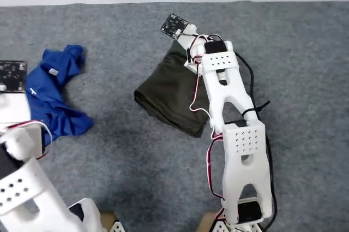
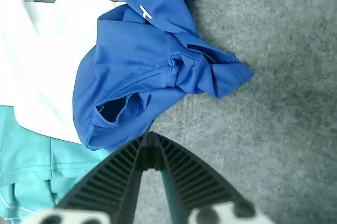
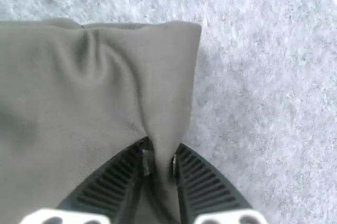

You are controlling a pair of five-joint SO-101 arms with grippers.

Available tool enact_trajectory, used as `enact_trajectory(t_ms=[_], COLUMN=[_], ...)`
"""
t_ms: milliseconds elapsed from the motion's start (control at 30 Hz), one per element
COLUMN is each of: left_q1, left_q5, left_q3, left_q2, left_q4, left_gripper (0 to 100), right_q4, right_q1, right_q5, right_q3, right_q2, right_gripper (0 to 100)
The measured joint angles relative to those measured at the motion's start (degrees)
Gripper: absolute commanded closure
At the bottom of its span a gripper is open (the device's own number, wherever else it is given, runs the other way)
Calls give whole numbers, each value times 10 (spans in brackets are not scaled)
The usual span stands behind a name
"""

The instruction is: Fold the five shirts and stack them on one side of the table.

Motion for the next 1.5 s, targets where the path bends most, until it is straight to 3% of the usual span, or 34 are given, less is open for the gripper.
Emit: enact_trajectory(t_ms=[67, 533, 833, 1133, 1333, 1500], left_q1=[0, 0, 0, 0, 1, 0], left_q5=[-11, -18, -18, -18, -18, -18], left_q3=[16, 68, 68, 69, 69, 69], left_q2=[-13, -92, -93, -93, -93, -93], left_q4=[1, 1, 7, 21, 29, 31], left_gripper=[997, 997, 997, 997, 997, 997], right_q4=[0, 18, 184, 385, 409, 409], right_q1=[2, 6, 11, 18, -1, 0], right_q5=[0, -69, -384, -638, -759, -811], right_q3=[0, 0, 0, 0, 0, 0], right_q2=[0, -72, -183, -250, -247, -176], right_gripper=[809, 805, 807, 805, 804, 804])
